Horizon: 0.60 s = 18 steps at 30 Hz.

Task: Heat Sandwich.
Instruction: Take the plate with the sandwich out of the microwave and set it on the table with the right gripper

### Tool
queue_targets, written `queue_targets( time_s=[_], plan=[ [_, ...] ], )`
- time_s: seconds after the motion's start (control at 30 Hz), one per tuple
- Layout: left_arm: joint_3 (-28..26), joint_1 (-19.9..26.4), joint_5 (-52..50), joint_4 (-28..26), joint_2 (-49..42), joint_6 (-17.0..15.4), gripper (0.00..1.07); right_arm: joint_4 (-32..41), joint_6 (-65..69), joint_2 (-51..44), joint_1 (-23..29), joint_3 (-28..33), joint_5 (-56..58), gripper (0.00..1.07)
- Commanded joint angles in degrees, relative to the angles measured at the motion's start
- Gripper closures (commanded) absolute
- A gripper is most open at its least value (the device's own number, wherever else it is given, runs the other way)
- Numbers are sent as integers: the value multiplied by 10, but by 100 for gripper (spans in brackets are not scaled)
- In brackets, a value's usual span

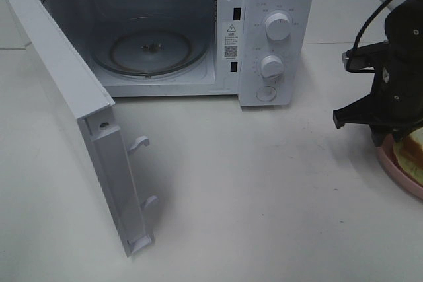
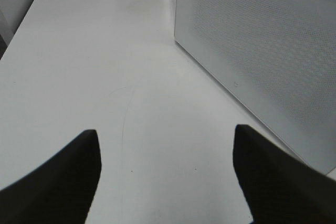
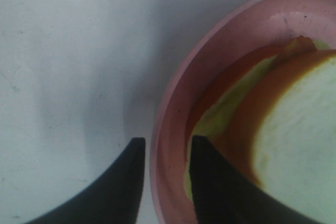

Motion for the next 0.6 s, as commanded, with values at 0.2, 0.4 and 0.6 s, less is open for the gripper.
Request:
queue_targets(
  time_s=[0.2,0.4,0.6],
  plan=[
    [2,-1,-5,-1,-9,-1,41,7,-30,-9,1,-3,-2,50],
    [2,-1,-5,-1,-9,-1,41,13,-30,-28,1,-7,0,50],
    [2,-1,-5,-1,-9,-1,41,37,-33,-66,1,-7,2,50]
  ],
)
